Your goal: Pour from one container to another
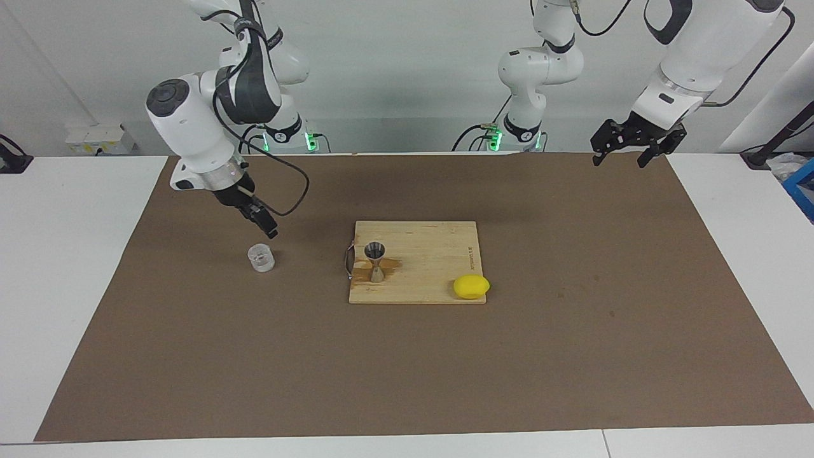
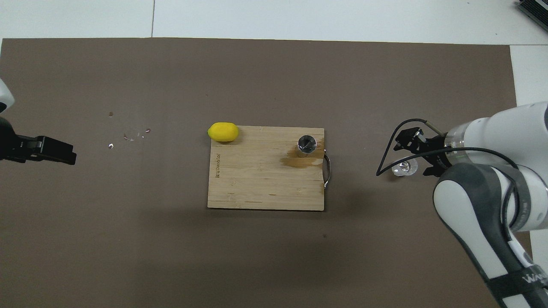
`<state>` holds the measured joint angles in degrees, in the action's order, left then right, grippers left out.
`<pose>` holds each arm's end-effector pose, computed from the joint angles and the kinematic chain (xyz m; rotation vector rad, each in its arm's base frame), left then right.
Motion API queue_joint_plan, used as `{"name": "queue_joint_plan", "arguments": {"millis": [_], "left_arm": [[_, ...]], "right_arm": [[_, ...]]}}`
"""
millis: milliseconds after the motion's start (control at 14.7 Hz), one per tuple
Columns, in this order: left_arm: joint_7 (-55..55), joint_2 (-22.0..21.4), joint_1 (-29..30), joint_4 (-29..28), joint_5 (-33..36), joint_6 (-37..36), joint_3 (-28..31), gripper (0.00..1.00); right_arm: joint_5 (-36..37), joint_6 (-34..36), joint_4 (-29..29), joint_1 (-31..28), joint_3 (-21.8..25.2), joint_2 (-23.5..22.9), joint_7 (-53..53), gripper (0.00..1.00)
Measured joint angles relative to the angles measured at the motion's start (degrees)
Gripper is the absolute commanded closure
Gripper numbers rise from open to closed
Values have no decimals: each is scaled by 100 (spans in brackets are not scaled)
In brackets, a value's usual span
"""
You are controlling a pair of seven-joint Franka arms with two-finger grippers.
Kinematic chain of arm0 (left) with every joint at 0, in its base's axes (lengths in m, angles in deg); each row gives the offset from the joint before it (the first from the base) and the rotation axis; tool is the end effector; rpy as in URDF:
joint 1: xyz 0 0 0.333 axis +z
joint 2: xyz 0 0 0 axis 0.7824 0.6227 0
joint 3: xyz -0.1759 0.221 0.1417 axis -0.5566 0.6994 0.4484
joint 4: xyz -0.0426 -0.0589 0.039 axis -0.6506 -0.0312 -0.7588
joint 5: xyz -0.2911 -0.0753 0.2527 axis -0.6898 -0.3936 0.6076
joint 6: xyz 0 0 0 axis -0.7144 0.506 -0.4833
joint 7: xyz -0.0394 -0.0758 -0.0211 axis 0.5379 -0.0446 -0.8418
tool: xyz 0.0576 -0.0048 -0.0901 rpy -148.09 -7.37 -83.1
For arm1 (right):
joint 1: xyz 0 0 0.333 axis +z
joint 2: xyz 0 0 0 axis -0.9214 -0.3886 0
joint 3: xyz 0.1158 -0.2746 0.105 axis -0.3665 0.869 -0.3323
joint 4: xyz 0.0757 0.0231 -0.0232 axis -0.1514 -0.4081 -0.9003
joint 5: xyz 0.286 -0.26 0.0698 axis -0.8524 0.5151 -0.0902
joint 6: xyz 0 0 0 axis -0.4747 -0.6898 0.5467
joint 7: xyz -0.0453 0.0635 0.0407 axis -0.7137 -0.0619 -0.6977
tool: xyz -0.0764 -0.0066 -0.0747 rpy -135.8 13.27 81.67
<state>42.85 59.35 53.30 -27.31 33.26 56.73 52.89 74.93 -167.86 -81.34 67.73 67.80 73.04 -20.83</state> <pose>0.5245 -0.0368 0.6175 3.1056 -0.1647 -0.1108 0.5358 0.0582 0.4479 -2.8888 0.9360 0.0379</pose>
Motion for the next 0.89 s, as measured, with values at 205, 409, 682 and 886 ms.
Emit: {"name": "queue_joint_plan", "arguments": {"millis": [205,409,682,886], "left_arm": [[0,0,0,0,0,0,0,0],[0,0,0,0,0,0,0,0],[0,0,0,0,0,0,0,0],[0,0,0,0,0,0,0,0]], "right_arm": [[524,392,281,69,-3,2,-968,0],[652,768,725,57,6,5,-1261,0],[659,1620,1697,25,58,27,-1518,0],[660,2150,2314,-164,90,40,-1885,0]]}}
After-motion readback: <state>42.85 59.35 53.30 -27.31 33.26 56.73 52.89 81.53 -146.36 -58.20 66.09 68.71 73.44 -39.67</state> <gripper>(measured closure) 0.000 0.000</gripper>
